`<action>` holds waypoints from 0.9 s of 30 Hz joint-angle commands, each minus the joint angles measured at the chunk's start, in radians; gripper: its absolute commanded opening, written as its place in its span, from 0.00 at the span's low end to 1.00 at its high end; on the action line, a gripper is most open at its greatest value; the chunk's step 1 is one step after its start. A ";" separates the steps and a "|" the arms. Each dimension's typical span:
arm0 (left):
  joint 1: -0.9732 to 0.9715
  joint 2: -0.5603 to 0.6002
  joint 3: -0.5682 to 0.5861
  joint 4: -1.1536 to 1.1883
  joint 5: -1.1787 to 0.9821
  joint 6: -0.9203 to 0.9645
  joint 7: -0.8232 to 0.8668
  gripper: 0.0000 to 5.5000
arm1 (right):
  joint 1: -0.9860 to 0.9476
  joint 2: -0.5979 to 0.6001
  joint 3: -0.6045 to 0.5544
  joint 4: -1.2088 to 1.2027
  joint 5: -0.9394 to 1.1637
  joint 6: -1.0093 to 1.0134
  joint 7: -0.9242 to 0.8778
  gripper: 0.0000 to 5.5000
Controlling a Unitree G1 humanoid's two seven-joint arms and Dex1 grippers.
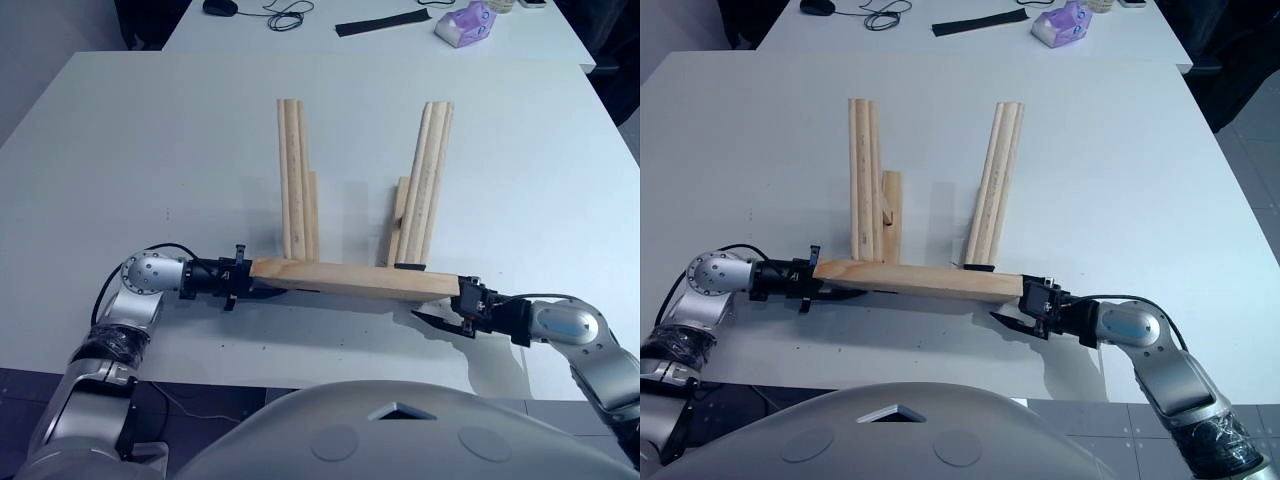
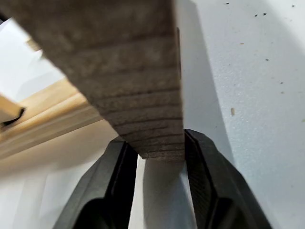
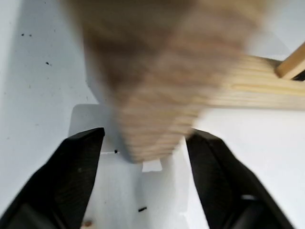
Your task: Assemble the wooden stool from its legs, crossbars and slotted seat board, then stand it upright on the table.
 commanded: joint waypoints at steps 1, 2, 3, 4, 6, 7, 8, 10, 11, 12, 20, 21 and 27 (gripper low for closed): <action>-0.006 0.013 -0.025 0.031 0.028 -0.004 -0.013 0.24 | -0.002 0.001 0.002 0.006 -0.002 0.008 0.006 0.44; -0.005 0.016 -0.027 0.032 0.025 -0.006 -0.015 0.24 | 0.001 0.000 0.002 0.005 -0.001 0.007 0.007 0.41; -0.005 0.020 -0.029 0.031 0.021 -0.007 -0.018 0.24 | 0.005 0.000 0.000 0.004 0.000 0.006 0.007 0.38; -0.005 0.024 -0.030 0.026 0.016 -0.005 -0.021 0.24 | 0.013 -0.001 -0.003 -0.002 0.006 0.008 0.008 0.35; -0.011 0.030 -0.028 0.012 0.009 0.005 -0.019 0.24 | 0.030 -0.004 -0.012 -0.019 0.019 0.014 0.009 0.29; -0.017 0.032 -0.026 0.006 0.006 0.007 -0.019 0.24 | 0.038 -0.004 -0.019 -0.029 0.028 0.021 0.008 0.27; -0.021 0.034 -0.024 -0.005 -0.001 0.015 -0.020 0.24 | 0.043 -0.003 -0.024 -0.038 0.033 0.027 0.008 0.26; -0.024 0.041 -0.021 -0.034 -0.015 0.037 -0.024 0.24 | 0.051 -0.003 -0.033 -0.058 0.042 0.042 0.006 0.26; -0.023 0.044 -0.019 -0.056 -0.027 0.057 -0.027 0.24 | 0.056 -0.005 -0.036 -0.072 0.050 0.052 0.007 0.26; -0.019 0.052 -0.016 -0.086 -0.043 0.088 -0.033 0.24 | 0.065 -0.009 -0.039 -0.092 0.059 0.067 0.010 0.26; 0.038 0.163 0.028 -0.356 -0.179 0.386 -0.110 0.24 | 0.148 -0.042 -0.154 -0.292 0.220 0.302 0.013 0.26; 0.046 0.182 0.039 -0.397 -0.201 0.431 -0.116 0.24 | 0.159 -0.049 -0.187 -0.326 0.257 0.347 0.010 0.26; 0.121 0.299 0.136 -0.649 -0.341 0.711 -0.106 0.24 | 0.213 -0.089 -0.414 -0.521 0.566 0.642 -0.018 0.26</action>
